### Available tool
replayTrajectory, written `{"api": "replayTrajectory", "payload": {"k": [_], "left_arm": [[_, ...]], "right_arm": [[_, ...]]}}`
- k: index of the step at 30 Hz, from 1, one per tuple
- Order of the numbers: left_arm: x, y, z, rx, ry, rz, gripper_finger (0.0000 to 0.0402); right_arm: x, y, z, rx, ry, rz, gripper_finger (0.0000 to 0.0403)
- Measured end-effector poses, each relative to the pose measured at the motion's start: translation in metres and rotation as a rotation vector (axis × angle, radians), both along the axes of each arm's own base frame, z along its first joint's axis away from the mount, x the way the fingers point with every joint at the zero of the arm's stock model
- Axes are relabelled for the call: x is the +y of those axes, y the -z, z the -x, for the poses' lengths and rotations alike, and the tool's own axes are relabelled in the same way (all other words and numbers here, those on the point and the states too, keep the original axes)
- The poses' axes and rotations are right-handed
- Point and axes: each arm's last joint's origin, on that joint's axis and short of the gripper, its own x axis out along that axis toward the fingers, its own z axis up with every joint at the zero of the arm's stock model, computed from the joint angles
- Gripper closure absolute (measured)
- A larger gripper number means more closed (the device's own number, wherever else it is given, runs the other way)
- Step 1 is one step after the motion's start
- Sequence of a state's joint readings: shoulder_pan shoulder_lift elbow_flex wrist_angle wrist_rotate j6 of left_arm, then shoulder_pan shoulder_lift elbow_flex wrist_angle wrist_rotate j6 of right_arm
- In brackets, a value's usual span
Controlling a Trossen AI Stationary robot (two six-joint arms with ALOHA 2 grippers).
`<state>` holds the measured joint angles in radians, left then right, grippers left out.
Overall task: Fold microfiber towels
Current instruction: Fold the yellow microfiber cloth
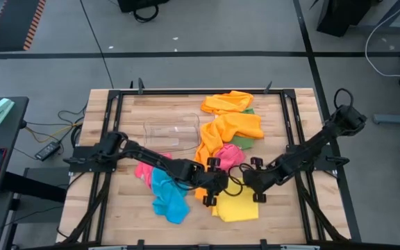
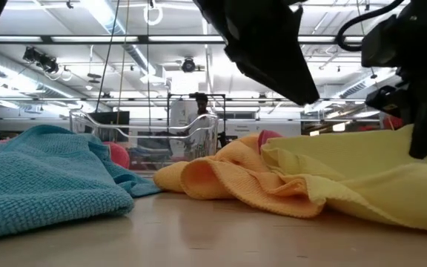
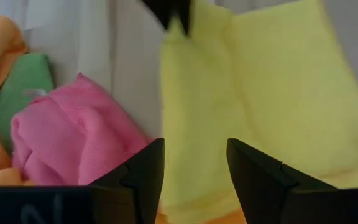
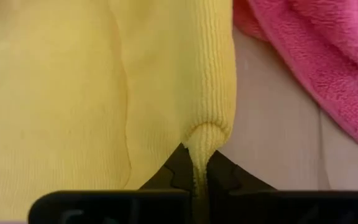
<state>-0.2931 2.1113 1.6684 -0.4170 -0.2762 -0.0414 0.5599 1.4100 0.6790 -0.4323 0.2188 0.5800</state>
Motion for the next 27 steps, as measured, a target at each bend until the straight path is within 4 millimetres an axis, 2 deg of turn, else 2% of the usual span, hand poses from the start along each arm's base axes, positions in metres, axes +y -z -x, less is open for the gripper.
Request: {"api": "replayTrajectory", "payload": {"k": [5, 15, 19, 24, 27], "left_arm": [[0.012, 0.006, -0.003, -0.01, -0.015, 0.021, 0.0201], [0.04, 0.023, -0.008, -0.032, 0.011, 0.168, 0.0162], [0.047, 0.036, -0.008, 0.027, 0.017, 0.2, 0.0167], [0.052, 0.04, -0.012, 0.037, 0.08, 0.289, 0.0183], [0.054, 0.049, -0.011, 0.085, 0.065, 0.299, 0.0197]], "right_arm": [[0.006, 0.0, 0.003, -0.017, -0.022, 0.02, 0.0385], [0.012, -0.001, 0.007, -0.069, -0.026, 0.091, 0.0385], [0.012, -0.002, 0.006, -0.076, -0.025, 0.098, 0.0385], [0.012, -0.003, 0.006, -0.08, -0.025, 0.095, 0.0385], [0.013, -0.005, 0.004, -0.086, -0.033, 0.096, 0.0385]]}}
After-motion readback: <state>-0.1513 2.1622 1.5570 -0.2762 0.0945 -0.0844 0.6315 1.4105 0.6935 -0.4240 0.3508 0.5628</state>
